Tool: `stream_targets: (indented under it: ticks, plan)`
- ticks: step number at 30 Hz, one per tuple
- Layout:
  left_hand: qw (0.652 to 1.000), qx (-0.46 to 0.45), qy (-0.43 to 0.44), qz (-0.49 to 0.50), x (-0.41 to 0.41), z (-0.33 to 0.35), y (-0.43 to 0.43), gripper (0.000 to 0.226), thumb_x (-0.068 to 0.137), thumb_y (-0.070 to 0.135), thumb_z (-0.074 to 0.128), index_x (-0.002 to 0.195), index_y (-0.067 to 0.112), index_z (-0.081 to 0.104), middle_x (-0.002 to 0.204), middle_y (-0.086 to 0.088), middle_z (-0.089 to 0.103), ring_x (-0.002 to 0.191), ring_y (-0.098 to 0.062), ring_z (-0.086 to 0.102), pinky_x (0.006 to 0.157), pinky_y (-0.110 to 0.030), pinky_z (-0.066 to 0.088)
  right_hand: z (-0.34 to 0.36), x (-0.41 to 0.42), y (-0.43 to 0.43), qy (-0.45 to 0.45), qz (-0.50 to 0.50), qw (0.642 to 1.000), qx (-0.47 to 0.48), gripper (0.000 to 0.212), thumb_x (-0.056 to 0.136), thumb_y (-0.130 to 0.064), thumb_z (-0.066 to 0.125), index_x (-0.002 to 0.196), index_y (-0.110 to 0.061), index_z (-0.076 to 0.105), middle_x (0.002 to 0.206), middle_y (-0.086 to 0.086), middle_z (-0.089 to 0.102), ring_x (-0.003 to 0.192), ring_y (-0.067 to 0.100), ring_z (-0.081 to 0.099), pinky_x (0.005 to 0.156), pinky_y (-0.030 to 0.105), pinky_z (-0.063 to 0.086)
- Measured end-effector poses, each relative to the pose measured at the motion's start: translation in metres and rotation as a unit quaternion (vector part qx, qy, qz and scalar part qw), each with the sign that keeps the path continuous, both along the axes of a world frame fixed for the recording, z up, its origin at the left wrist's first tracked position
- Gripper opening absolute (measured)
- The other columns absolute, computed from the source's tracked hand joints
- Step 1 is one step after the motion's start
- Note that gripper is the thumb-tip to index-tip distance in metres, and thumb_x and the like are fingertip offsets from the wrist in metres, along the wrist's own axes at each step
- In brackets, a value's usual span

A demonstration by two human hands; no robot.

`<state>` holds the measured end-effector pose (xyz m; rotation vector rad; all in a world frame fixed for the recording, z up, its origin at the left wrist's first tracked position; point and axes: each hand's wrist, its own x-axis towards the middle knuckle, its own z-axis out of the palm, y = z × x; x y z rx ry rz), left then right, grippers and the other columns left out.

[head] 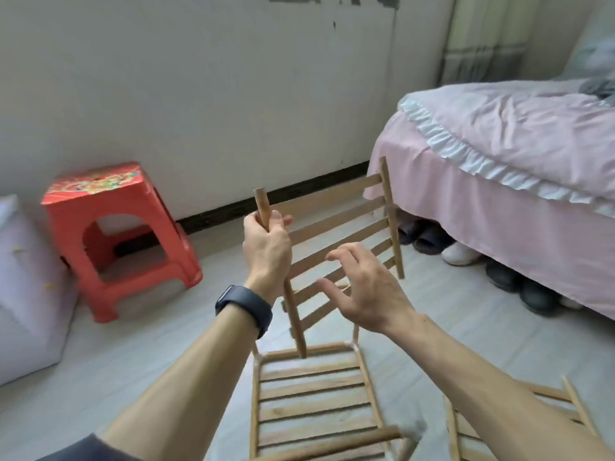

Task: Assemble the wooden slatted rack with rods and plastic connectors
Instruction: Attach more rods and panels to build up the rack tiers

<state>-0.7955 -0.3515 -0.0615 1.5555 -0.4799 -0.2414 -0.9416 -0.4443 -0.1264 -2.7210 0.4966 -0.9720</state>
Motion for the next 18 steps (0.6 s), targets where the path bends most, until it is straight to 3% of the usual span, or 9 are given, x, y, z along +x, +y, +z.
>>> stream_targets:
  ticks: [4, 7, 9, 11, 14, 18]
  plan:
    - [0.998, 0.010, -0.052, 0.040, 0.020, 0.014, 0.064, 0.026, 0.106, 0.042, 0.046, 0.116, 0.020, 0.055, 0.097, 0.009, 0.072, 0.097, -0.010, 0.067, 0.091, -0.036, 0.051, 0.004, -0.023, -0.006, -0.081, -0.126, 0.977, 0.149, 0.063, 0.092, -0.057, 0.059, 0.135, -0.012, 0.049, 0.138, 0.007, 0.046, 0.129, 0.021, 0.042, 0.106, 0.032, 0.037]
    - [0.998, 0.010, -0.055, 0.030, 0.036, 0.011, 0.103, 0.027, 0.105, 0.042, 0.048, 0.108, 0.019, 0.060, 0.097, 0.005, 0.073, 0.093, -0.011, 0.069, 0.085, -0.036, 0.053, -0.014, -0.043, -0.023, 0.004, -0.221, 0.923, 0.315, 0.093, 0.089, -0.070, 0.056, 0.152, -0.006, 0.031, 0.156, 0.020, 0.034, 0.145, 0.036, 0.028, 0.119, 0.048, 0.025]
    - [0.999, -0.010, -0.030, 0.015, 0.044, 0.006, 0.119, 0.029, 0.104, 0.043, 0.049, 0.103, 0.017, 0.063, 0.096, 0.003, 0.074, 0.090, -0.011, 0.070, 0.080, -0.040, 0.056, -0.027, -0.052, -0.024, 0.028, -0.204, 0.893, 0.399, 0.104, 0.087, -0.077, 0.051, 0.157, -0.007, 0.020, 0.161, 0.019, 0.029, 0.148, 0.037, 0.027, 0.121, 0.051, 0.024]
    - [1.000, -0.029, 0.002, -0.011, 0.044, 0.000, 0.128, 0.030, 0.104, 0.042, 0.050, 0.098, 0.017, 0.064, 0.095, 0.001, 0.073, 0.090, -0.012, 0.070, 0.072, -0.039, 0.056, -0.038, -0.057, -0.016, 0.027, -0.144, 0.862, 0.484, 0.097, 0.089, -0.075, 0.045, 0.158, -0.012, 0.019, 0.158, 0.014, 0.036, 0.146, 0.034, 0.034, 0.120, 0.050, 0.028]
    - [0.998, -0.040, 0.028, -0.034, 0.041, -0.008, 0.131, 0.031, 0.105, 0.040, 0.049, 0.093, 0.015, 0.064, 0.092, -0.002, 0.072, 0.087, -0.014, 0.070, 0.068, -0.034, 0.056, -0.054, -0.061, -0.003, 0.036, -0.115, 0.843, 0.524, 0.078, 0.094, -0.071, 0.040, 0.143, -0.011, 0.041, 0.132, 0.009, 0.058, 0.126, 0.029, 0.052, 0.110, 0.048, 0.040]
    - [0.995, -0.047, 0.060, -0.060, 0.038, -0.027, 0.127, 0.025, 0.104, 0.036, 0.053, 0.093, 0.017, 0.065, 0.084, 0.003, 0.073, 0.088, -0.018, 0.070, 0.086, -0.043, 0.056, -0.083, -0.071, 0.003, -0.024, -0.164, 0.818, 0.550, 0.047, 0.102, -0.057, 0.044, 0.105, -0.012, 0.056, 0.095, 0.006, 0.061, 0.088, 0.022, 0.058, 0.080, 0.042, 0.049]
